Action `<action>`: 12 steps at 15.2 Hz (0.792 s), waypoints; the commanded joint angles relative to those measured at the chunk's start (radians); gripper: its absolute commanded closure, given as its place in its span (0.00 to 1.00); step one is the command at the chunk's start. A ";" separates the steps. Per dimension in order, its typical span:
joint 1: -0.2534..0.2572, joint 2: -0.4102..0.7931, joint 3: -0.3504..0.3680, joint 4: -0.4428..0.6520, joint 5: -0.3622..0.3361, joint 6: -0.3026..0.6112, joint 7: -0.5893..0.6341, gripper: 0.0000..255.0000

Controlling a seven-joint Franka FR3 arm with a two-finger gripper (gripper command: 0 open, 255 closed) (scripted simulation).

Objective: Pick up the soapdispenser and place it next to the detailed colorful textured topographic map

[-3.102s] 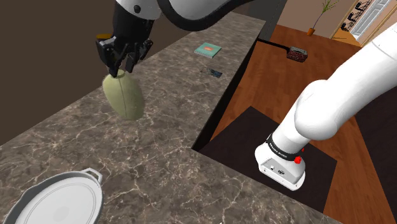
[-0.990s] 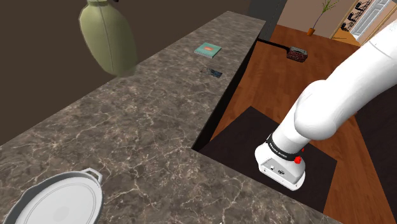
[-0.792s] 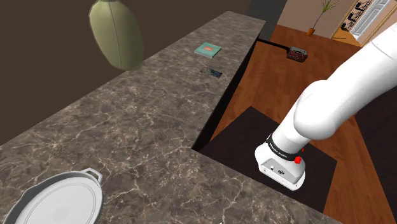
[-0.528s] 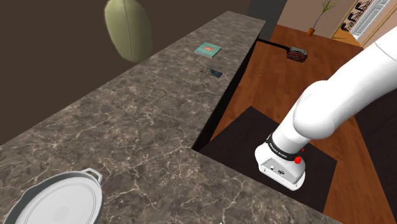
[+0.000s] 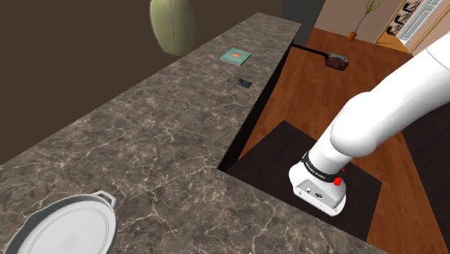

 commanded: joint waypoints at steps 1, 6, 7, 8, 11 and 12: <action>-0.016 0.008 -0.034 0.005 0.008 -0.005 -0.053 1.00; -0.055 0.048 -0.111 0.045 0.024 -0.031 -0.169 1.00; -0.064 0.059 -0.126 0.057 0.027 -0.037 -0.192 1.00; -0.072 0.071 -0.140 0.070 0.030 -0.043 -0.214 1.00; -0.098 0.113 -0.181 0.118 0.040 -0.064 -0.279 1.00; -0.107 0.129 -0.195 0.137 0.043 -0.072 -0.300 1.00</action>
